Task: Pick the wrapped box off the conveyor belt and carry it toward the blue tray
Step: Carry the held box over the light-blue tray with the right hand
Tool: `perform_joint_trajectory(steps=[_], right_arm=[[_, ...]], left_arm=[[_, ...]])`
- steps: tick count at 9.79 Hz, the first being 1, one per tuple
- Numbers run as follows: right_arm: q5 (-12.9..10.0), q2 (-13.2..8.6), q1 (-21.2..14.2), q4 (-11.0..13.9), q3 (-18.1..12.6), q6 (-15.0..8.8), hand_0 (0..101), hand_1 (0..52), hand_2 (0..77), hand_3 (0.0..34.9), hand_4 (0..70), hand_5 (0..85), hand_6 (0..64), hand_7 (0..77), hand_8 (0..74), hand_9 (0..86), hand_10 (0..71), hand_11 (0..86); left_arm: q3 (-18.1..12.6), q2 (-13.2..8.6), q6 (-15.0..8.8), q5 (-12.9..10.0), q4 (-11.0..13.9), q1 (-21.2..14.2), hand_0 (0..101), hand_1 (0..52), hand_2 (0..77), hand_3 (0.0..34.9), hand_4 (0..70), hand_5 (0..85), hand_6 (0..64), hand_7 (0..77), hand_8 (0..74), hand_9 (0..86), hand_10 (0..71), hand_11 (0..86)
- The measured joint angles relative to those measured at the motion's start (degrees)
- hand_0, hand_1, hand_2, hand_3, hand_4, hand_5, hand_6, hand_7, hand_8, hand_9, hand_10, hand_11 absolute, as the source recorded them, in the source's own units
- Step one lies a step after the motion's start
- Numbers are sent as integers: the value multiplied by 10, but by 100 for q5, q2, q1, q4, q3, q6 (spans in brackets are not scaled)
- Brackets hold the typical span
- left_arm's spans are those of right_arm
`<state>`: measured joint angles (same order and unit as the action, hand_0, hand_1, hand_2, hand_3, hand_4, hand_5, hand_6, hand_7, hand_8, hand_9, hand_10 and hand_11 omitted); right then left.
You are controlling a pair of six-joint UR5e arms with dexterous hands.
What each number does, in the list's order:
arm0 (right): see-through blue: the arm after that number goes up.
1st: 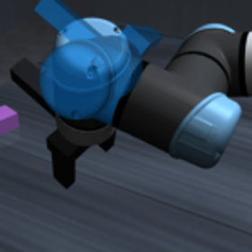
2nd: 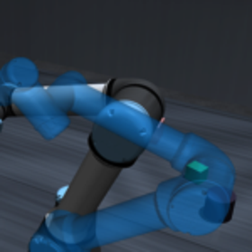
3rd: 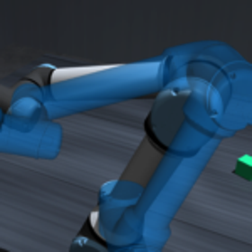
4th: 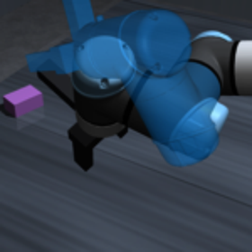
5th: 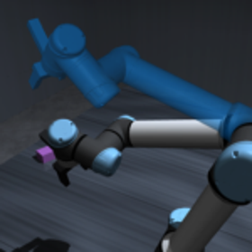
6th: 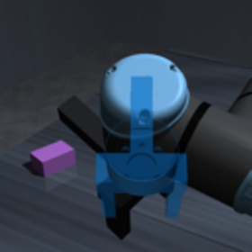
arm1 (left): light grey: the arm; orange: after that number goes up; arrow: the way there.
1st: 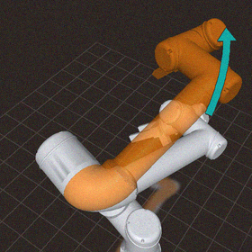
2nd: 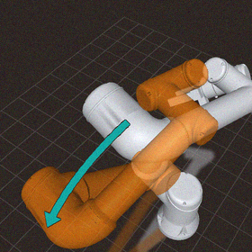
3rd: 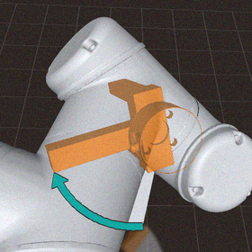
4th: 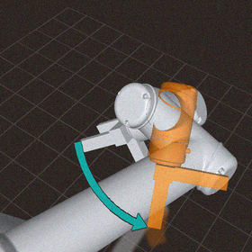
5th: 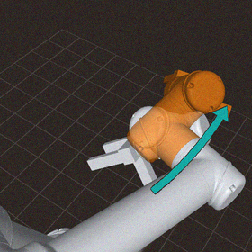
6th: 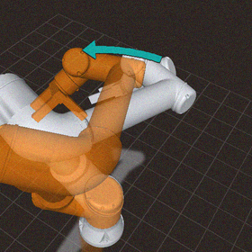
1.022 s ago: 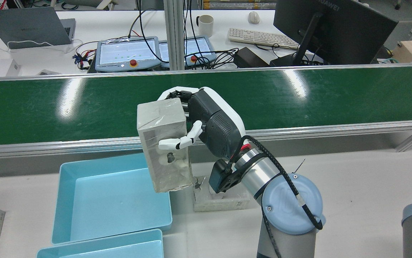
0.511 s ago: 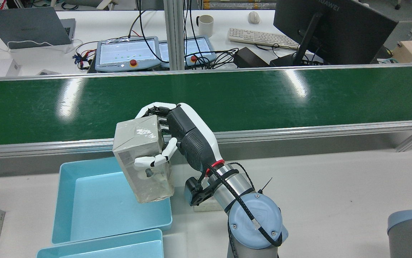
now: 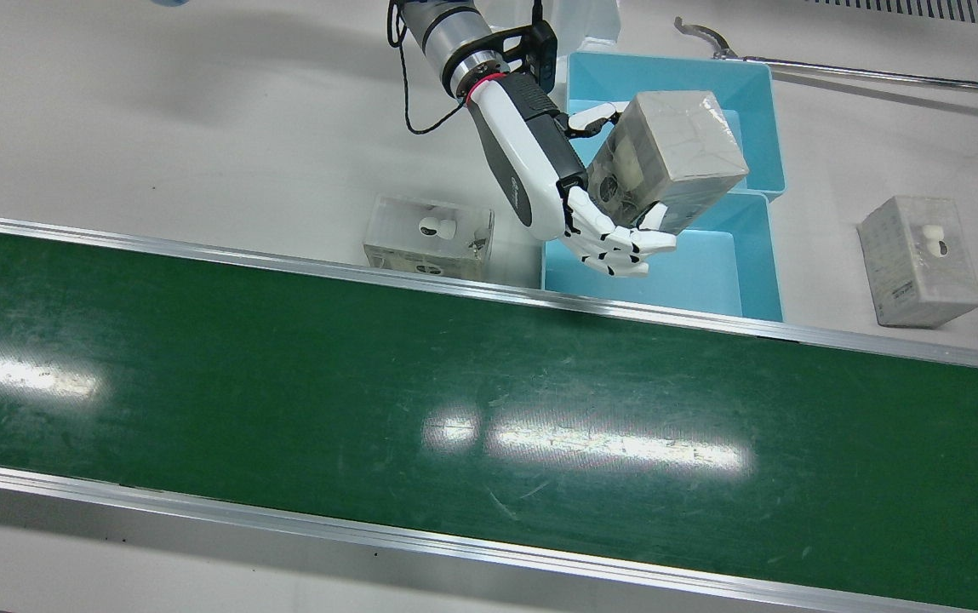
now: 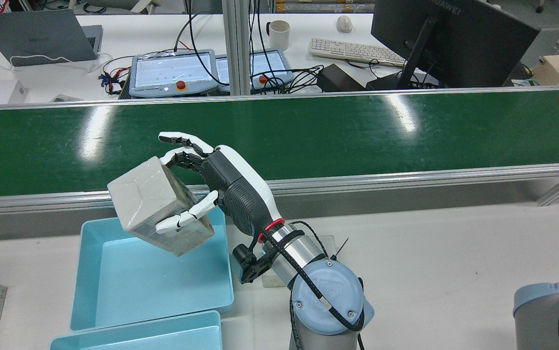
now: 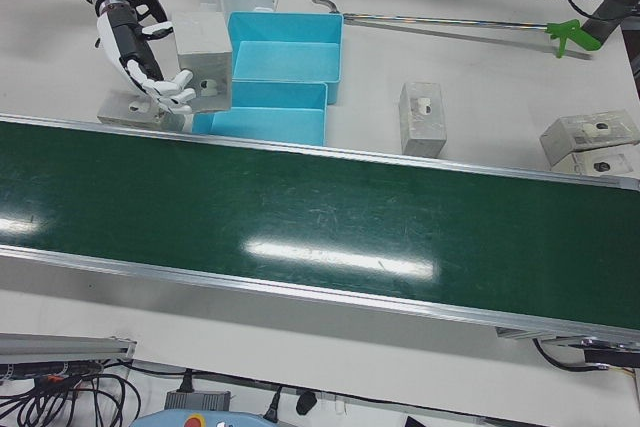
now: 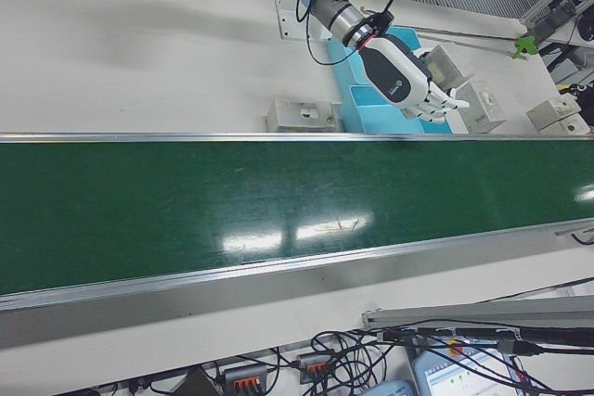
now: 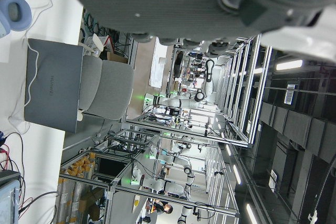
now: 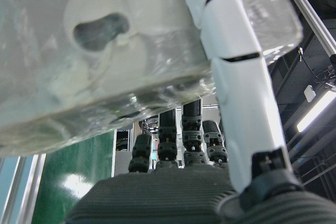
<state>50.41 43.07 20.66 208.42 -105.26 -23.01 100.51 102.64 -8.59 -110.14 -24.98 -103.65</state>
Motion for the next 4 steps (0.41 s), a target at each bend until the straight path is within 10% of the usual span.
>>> perform_joint_trajectory(steps=[1,2,3,4], right_arm=[[26,-7,0,-33,-4,7,545,169,147,8,44,202,153,453,136,333,38,229],[56,-8,2,-48,-25,15,507,65,93,41,71,76,49,371,0,229,0,82],[105,-8,4,-52,-46,35,452,87,27,84,71,38,0,235,0,49,0,16],[154,1,13,-47,-68,88,452,87,27,84,71,38,0,235,0,49,0,16]], left_arm=[[0,0,0,0,0,0,0,0,11,0,0,5,0,5,5,0,5,0],[0,0,0,0,0,0,0,0,11,0,0,5,0,5,5,0,0,0],[0,0,0,0,0,0,0,0,5,0,0,11,0,5,5,0,5,0],[0,0,0,0,0,0,0,0,5,0,0,11,0,5,5,0,5,0]])
